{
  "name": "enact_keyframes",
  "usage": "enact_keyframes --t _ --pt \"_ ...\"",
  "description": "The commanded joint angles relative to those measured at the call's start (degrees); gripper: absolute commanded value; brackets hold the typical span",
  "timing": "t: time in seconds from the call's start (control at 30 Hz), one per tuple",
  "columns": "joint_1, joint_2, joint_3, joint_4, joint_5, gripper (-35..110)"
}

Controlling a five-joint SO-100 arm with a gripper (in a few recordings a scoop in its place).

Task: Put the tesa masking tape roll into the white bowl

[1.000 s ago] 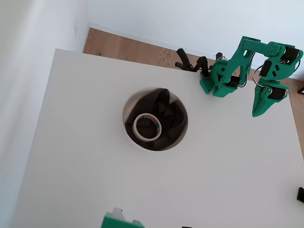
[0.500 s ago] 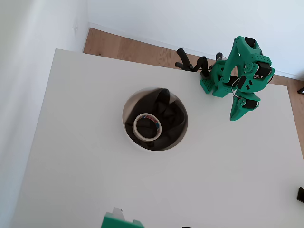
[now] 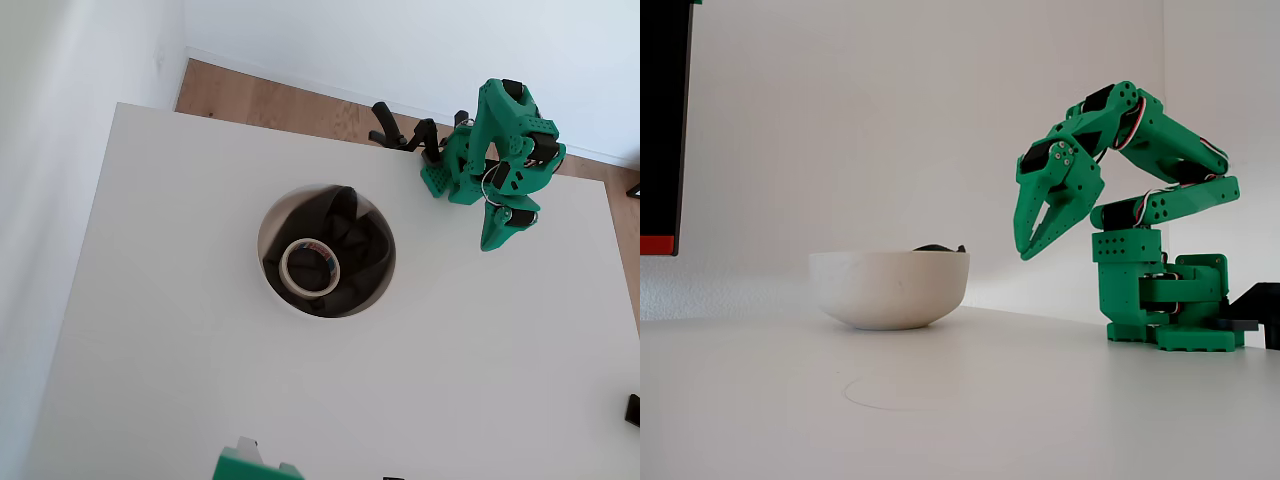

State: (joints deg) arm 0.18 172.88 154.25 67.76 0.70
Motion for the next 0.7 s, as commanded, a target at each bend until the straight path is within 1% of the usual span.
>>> enact_keyframes --t 0.0,0.17,0.43,0.67 --pt "0.44 2.37 1.23 0.44 1.58 -8" --pt "-0.35 9.67 5.10 2.72 3.08 -8" --pt "-0.35 21.45 10.37 7.56 2.81 -8" --pt "-1.67 21.45 12.04 9.40 4.31 -8"
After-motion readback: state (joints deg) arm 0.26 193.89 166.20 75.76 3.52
